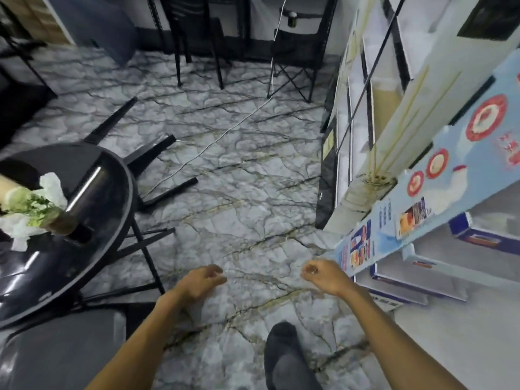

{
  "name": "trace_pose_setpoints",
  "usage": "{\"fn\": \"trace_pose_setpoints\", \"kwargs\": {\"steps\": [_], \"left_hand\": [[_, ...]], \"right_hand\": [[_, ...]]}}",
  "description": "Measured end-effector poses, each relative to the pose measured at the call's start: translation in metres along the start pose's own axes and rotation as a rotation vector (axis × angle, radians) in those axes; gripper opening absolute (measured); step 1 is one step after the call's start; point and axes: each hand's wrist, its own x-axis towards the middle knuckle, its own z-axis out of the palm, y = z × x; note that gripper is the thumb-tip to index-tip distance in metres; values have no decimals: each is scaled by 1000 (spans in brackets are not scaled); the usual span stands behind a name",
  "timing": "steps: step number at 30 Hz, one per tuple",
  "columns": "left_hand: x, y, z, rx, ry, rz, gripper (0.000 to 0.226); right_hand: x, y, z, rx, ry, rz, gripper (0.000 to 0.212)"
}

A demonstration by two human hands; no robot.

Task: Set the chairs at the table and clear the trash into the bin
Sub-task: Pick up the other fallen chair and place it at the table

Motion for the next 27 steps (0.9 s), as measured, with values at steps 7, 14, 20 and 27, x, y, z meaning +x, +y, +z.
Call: {"fn": "trace_pose_setpoints", "kwargs": {"steps": [7, 14, 20, 27], "left_hand": [[88, 52, -85, -162, 118, -75, 43], [210, 91, -189, -243, 197, -98, 40], [307, 127, -292, -260, 141, -157, 41], [412, 160, -404, -321, 188, -173, 40]], "right_hand": [[137, -44, -110, -42, -117, -33, 26], [294, -103, -196, -74, -131, -74, 22], [418, -166, -267, -65, -153, -68, 22], [558, -237, -345, -134, -170, -119, 20]]}}
